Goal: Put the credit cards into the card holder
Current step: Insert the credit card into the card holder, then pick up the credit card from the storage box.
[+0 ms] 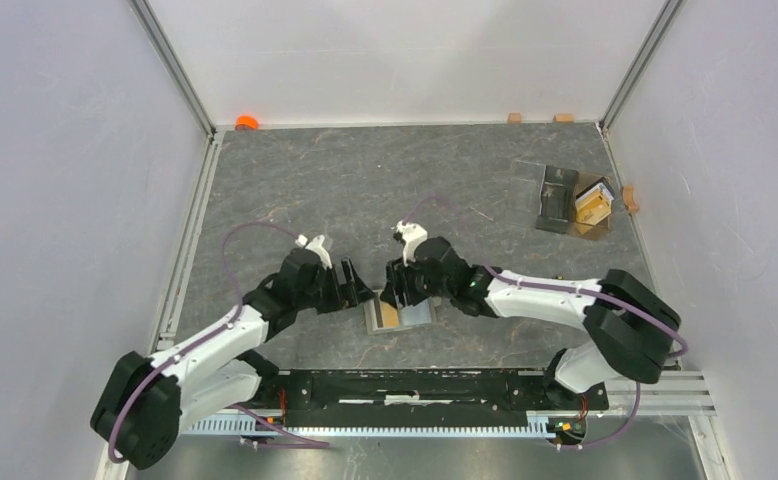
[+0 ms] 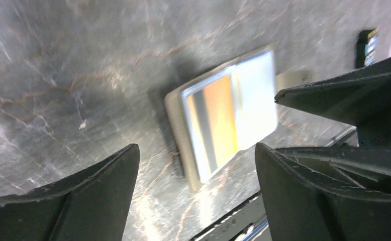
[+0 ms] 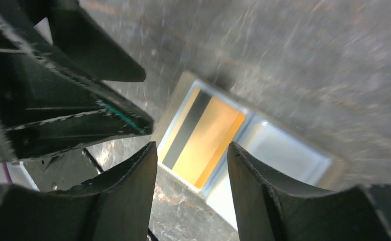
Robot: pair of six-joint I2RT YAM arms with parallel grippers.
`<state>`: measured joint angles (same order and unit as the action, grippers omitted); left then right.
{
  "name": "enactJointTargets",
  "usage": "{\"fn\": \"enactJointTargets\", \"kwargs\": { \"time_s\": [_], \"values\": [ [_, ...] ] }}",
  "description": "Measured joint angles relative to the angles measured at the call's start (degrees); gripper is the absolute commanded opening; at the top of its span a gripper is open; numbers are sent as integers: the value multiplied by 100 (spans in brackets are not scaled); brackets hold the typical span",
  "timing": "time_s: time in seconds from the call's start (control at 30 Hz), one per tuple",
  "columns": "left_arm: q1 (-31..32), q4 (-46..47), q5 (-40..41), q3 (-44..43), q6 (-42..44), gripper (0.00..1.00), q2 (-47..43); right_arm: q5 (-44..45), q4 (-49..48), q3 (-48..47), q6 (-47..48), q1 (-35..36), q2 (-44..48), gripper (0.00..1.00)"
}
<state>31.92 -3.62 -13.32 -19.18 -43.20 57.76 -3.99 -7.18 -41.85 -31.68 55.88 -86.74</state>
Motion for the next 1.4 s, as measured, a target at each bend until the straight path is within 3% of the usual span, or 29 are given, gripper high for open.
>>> {"fn": "enactJointTargets", "kwargs": {
  "time_s": [0.27,0.5,0.67,1.0,1.4],
  "values": [
    [-317,-1803,570,-1875,767,100,-472,7,525,-297,903,-1362,1023,75],
    [-1475,-2780,411,-3198,1891,100,4,39,1443,-879,1891,-2957,1180,89],
    [-2044,-2940,391,-3344,2393,100,378,81,1845,-1285,2398,-4133,1147,91],
    [-2153,-2914,931,-3294,2935,100,603,-184,1799,-1694,2592,-6457,435,90],
    [-2186,-2929,933,-3294,3027,100,960,22,1969,-2411,3099,-7112,-334,91]
  ]
}}
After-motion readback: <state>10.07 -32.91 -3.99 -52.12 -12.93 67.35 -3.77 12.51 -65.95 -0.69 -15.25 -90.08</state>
